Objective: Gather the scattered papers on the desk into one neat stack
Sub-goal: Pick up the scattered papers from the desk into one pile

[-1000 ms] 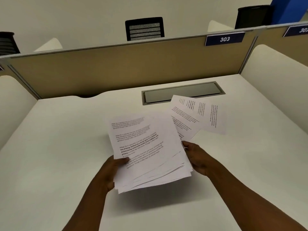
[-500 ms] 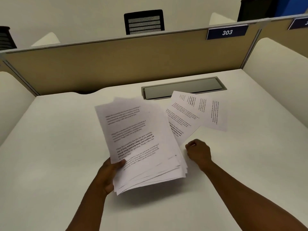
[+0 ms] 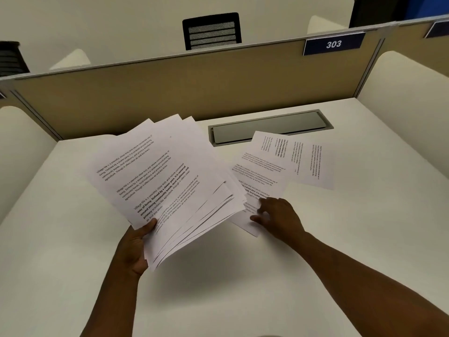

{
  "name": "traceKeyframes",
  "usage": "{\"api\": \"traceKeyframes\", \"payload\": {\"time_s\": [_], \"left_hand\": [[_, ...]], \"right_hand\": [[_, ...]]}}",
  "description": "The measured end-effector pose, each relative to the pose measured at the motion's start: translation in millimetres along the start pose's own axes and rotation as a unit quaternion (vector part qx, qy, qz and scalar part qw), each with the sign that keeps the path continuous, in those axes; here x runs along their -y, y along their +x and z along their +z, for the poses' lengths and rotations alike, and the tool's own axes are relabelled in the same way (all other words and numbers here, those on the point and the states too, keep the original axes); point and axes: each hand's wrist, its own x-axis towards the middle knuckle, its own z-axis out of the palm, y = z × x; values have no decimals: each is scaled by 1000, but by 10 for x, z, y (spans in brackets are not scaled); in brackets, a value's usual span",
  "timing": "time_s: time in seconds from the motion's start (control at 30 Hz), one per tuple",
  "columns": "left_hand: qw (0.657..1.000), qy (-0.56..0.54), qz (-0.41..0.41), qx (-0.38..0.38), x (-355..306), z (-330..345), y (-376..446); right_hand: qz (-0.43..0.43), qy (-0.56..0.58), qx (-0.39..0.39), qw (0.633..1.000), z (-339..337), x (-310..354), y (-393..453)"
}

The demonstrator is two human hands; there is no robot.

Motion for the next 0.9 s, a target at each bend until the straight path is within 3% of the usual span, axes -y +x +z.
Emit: {"api": "traceKeyframes", "payload": {"time_s": [0.2, 0.3, 0.37, 0.43, 0.5, 0.6, 0.8, 0.9], "left_hand": [[999, -37, -17, 6, 14, -55, 42], [999, -38, -19, 16, -13, -46, 7], [999, -32, -24, 27, -16, -33, -10], [998, -45, -18, 26, -4, 3, -17], [998, -54, -19, 21, 18, 36, -18], [998, -50, -16, 16, 19, 67, -23], [999, -33, -16, 24, -31, 89, -50], [999, -18, -8, 39, -22, 116, -73]], "right_hand": [[-17, -7, 41, 999, -164, -470, -147], [78, -15, 53, 995, -358, -657, -186], [167, 2, 16, 986, -399, -664, -196], [266, 45, -28, 962, -405, -536, -193], [329, 64, -8, 942, -368, -370, -178], [362, 62, 45, 929, -297, -151, -119], [419, 132, 61, 896, -328, -7, 95], [412, 118, 89, 899, -376, -29, 103]]}}
